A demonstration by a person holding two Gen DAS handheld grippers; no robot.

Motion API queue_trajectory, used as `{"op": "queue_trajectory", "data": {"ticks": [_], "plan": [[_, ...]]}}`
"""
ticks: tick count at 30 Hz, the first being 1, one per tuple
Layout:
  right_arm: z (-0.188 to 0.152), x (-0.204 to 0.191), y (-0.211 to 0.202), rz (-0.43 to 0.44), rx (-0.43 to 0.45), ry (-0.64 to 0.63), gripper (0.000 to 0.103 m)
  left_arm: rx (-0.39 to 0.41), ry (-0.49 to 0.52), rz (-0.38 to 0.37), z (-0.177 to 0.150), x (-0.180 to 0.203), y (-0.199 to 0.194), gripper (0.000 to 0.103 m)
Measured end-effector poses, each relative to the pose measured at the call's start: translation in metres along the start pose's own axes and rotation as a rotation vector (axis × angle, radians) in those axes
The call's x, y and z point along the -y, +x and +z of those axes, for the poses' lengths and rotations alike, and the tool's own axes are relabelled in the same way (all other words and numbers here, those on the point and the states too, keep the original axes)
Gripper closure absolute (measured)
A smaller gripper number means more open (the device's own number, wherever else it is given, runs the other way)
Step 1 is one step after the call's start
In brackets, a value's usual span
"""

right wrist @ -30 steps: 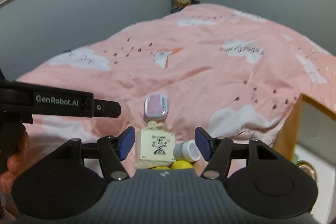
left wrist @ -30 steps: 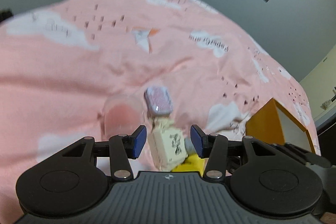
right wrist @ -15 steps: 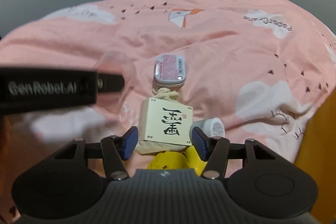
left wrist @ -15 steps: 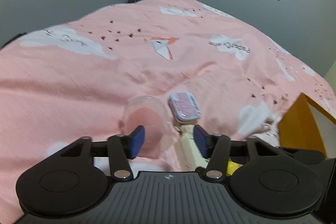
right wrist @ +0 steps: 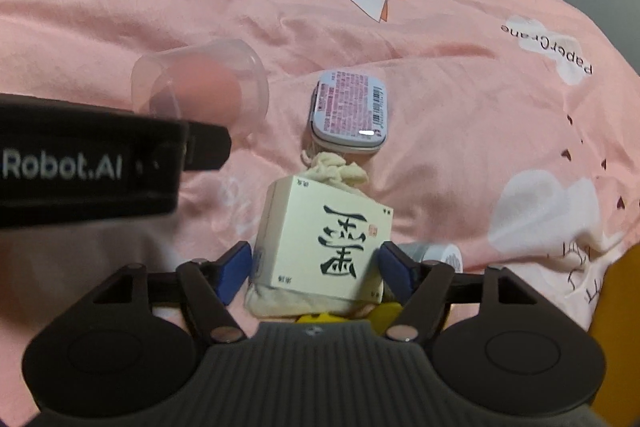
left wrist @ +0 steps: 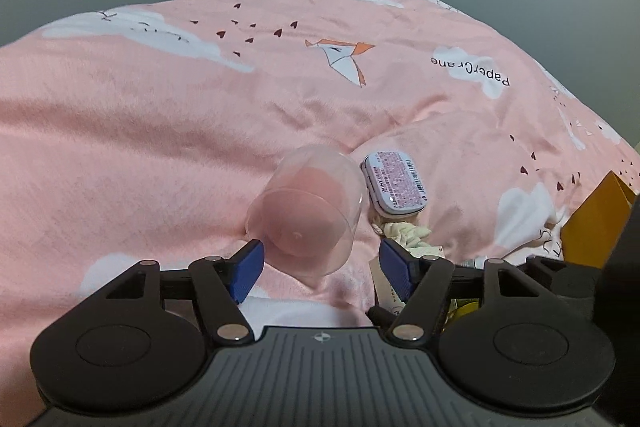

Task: Organize rigid objects
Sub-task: 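Grasp the white tube box with the right gripper while the left gripper grasps the clear sponge cup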

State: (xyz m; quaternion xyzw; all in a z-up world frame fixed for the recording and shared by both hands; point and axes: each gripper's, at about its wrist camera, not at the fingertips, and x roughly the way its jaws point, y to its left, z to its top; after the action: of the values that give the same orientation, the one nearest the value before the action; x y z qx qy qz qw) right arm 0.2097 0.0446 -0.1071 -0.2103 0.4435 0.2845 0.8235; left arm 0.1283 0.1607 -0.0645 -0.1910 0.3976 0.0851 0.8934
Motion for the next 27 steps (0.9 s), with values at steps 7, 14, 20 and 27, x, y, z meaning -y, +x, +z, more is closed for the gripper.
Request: {"op": "queue_trajectory", "data": {"ticks": [7,14,20,27], "plan": [[0.001,0.007,0.001,0.009,0.010,0.036,0.045,0.024,-0.017,-0.008,0.001,-0.003,0.003,0.024],[-0.001,0.025,-0.027,0.037,0.060,0.134,0.070,0.113,0.098,0.054,0.006,0.007,-0.011,0.016],[-0.001,0.054,-0.040,0.132,0.074,0.321,0.074,0.039,0.161,0.038,0.022,0.007,0.003,0.015],[0.004,0.055,-0.024,0.077,0.058,0.339,0.073,-0.005,0.188,0.047,0.024,0.010,0.025,0.017]]}}
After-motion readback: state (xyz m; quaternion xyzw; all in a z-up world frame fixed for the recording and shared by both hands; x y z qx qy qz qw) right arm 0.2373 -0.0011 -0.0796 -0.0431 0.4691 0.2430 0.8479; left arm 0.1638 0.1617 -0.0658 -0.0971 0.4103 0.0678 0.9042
